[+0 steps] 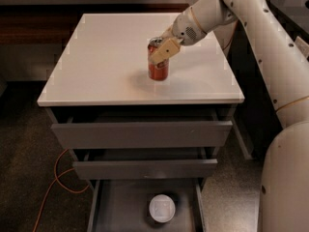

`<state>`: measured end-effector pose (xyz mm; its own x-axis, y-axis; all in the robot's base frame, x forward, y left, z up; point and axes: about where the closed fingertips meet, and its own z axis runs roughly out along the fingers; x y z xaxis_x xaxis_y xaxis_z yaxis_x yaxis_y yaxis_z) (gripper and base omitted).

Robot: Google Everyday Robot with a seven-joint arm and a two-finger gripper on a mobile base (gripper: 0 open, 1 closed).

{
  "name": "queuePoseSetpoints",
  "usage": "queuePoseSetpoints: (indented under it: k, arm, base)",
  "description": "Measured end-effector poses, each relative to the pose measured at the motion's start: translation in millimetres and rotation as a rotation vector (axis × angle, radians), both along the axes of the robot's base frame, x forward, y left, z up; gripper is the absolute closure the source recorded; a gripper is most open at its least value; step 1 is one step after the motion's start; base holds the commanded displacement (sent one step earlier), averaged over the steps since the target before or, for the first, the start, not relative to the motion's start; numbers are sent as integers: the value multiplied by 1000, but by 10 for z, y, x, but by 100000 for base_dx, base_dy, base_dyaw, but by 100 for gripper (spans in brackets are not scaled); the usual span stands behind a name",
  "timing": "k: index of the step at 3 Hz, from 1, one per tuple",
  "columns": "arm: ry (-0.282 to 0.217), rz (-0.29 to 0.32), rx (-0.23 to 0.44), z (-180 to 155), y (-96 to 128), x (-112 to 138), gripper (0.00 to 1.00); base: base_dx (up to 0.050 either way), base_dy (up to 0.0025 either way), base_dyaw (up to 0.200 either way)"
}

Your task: Pick coke can from bottom drawer and place on counter

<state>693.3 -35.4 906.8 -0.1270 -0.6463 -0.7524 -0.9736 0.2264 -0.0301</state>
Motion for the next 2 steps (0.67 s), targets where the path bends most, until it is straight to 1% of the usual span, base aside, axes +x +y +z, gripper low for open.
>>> queuePoseSetpoints:
  k: [1,2]
  arm:
    - [2,3,2,-22,33,10,1]
    - [2,4,2,-28,42,12,0]
  base:
    - [0,0,0]
    - [0,0,0]
